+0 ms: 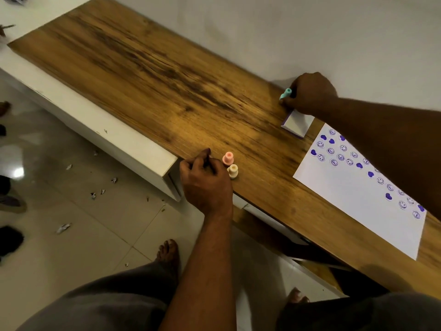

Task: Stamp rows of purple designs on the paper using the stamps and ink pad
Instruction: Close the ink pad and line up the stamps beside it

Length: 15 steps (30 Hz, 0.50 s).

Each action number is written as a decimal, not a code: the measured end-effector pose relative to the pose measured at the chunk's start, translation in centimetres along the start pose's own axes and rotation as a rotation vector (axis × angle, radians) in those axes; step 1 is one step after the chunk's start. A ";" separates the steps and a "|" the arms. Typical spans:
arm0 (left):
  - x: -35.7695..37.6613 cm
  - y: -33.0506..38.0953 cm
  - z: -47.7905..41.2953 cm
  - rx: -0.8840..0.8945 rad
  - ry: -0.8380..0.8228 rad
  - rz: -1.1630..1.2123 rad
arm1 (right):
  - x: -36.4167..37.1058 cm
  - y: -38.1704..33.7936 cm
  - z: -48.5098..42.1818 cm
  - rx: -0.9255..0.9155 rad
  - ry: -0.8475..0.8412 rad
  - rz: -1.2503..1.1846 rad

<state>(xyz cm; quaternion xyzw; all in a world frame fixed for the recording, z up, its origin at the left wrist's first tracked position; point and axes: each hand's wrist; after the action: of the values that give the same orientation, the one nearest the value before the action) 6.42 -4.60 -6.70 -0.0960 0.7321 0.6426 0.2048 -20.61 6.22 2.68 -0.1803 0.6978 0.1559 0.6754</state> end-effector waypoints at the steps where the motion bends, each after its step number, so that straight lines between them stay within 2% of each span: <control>1: 0.0 0.0 0.0 0.001 -0.002 0.001 | -0.1 0.1 0.0 0.014 0.005 -0.016; 4: -0.1 0.0 -0.1 0.011 -0.006 -0.003 | -0.6 -0.2 0.5 0.019 0.110 -0.086; 6: -0.1 -0.1 -0.1 0.016 -0.010 -0.001 | -1.3 -1.0 1.2 -0.082 0.234 -0.105; 8: -0.1 -0.1 -0.1 0.018 -0.012 0.000 | -2.2 -2.5 2.3 -0.253 0.252 -0.207; 10: 0.0 -0.1 -0.1 0.018 -0.009 0.007 | -2.7 -4.5 3.3 -0.526 0.092 -0.331; 12: -0.1 -0.1 -0.1 0.026 -0.008 0.013 | -2.6 -6.6 4.3 -0.755 -0.139 -0.325; 15: 0.0 -0.2 0.0 0.033 -0.017 0.026 | -1.5 -9.0 5.3 -0.918 -0.325 -0.219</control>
<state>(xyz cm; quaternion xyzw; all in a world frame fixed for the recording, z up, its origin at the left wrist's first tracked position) 6.55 -4.66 -6.90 -0.0775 0.7419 0.6339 0.2043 -11.77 0.75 4.23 -0.5047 0.4198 0.4012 0.6388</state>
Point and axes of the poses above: each hand's wrist, its own z-axis away from the middle knuckle, its own x-axis out of the palm, y = z × x, and after that the axes turned 8 degrees about y, right-handed
